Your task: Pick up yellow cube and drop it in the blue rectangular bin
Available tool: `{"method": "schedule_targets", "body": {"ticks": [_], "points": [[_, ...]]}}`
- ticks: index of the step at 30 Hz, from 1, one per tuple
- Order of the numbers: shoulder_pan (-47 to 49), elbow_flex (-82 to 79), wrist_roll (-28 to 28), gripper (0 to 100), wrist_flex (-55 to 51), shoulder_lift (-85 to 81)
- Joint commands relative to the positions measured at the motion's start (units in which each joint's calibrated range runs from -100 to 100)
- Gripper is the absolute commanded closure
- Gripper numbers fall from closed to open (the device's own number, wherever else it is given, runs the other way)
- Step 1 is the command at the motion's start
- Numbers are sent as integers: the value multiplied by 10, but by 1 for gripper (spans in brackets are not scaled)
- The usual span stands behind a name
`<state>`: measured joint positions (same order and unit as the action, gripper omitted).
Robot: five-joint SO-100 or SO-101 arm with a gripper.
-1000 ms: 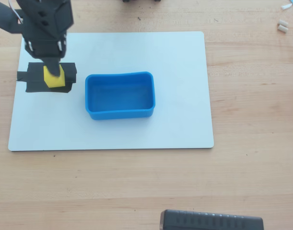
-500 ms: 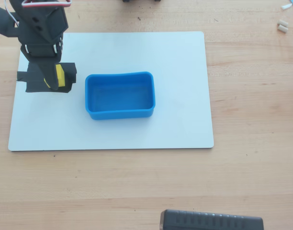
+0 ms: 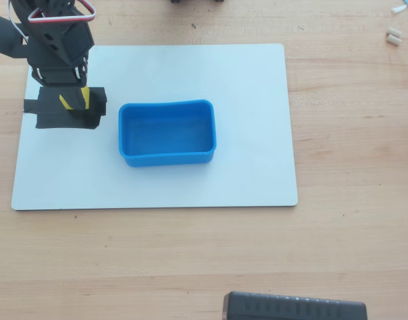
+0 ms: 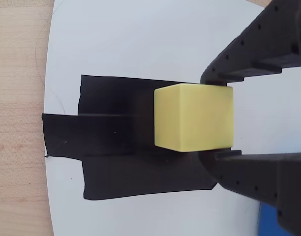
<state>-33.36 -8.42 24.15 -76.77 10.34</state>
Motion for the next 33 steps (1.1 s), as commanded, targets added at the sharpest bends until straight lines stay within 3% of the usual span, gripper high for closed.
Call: {"method": "schedule_targets", "body": {"ticks": [1,14,23,29,33], "points": [[-4,49,-3,94,0,-2],[55,50,-57,94,-75,-123],[196,91,-126,94,-208,-243],[274,3,-156,94,-141,-301],[273,-93,-157,94,-51,-335]]}}
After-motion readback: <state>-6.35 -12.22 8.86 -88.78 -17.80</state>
